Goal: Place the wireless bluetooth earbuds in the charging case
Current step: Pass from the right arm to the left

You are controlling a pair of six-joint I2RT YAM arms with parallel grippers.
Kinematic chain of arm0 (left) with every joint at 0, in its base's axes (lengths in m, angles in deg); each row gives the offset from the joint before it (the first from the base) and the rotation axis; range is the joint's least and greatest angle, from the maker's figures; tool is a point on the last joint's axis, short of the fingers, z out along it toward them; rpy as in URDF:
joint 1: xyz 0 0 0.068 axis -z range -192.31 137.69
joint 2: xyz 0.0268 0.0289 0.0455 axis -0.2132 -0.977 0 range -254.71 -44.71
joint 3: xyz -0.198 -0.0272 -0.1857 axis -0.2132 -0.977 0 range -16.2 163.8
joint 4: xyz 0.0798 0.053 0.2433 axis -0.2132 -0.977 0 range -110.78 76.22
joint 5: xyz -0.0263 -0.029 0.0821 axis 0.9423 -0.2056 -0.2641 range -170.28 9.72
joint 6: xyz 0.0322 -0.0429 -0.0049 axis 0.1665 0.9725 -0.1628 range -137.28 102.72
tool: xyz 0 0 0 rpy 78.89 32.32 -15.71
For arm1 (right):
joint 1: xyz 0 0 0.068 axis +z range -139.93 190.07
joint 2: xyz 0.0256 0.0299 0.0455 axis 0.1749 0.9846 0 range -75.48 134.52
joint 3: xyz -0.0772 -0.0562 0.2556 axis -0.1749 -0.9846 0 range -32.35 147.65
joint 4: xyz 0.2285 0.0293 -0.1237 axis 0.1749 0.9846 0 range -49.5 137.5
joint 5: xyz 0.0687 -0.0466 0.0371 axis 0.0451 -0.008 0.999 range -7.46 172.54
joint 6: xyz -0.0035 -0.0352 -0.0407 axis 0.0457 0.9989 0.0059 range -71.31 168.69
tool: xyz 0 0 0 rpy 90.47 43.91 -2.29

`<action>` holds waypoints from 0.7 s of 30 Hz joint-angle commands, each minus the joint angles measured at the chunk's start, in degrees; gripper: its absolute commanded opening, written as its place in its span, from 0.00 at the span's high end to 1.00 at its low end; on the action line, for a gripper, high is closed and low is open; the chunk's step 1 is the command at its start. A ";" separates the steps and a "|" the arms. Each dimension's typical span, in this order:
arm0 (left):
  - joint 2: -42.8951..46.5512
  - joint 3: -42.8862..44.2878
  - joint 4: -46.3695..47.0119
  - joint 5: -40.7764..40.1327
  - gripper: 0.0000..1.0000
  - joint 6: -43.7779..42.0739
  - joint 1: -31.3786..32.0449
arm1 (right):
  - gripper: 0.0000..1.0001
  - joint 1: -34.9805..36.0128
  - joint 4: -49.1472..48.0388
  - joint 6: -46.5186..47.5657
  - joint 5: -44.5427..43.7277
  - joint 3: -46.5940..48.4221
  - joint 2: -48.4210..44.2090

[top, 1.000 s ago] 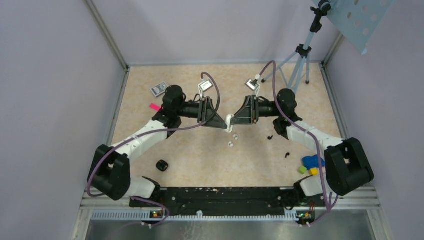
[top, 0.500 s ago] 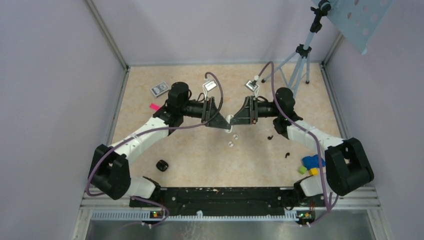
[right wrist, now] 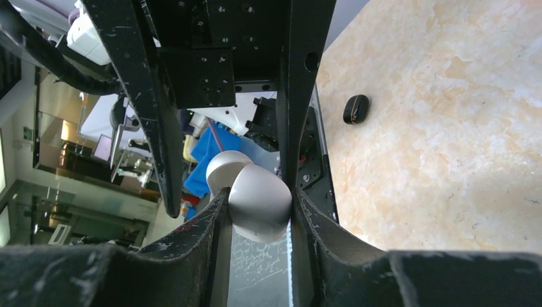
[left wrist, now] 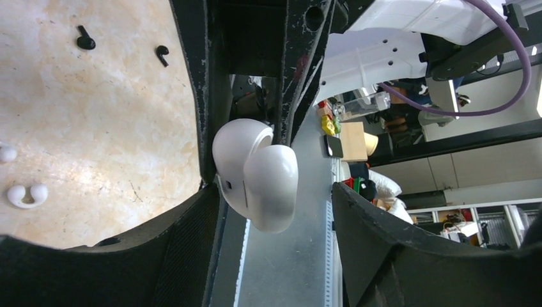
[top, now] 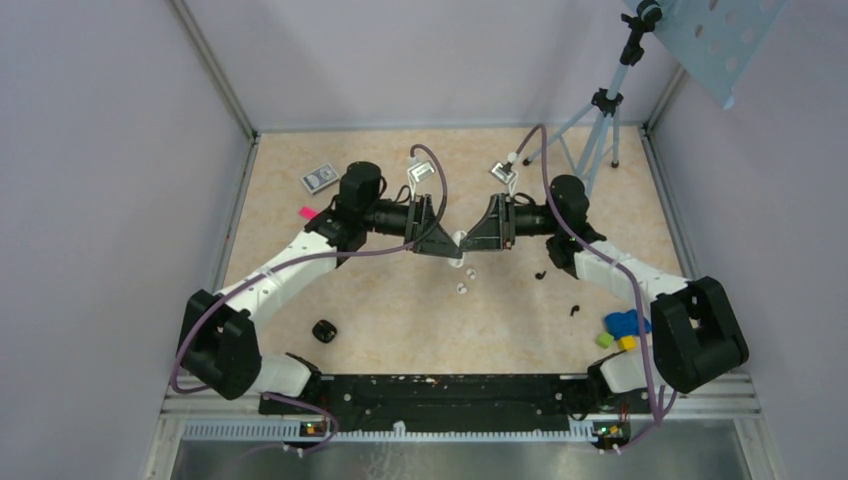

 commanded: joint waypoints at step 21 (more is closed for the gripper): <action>8.78 -1.09 -4.69 -1.76 0.12 -5.51 -6.97 | 1.00 0.76 0.73 2.58 0.85 3.17 -3.34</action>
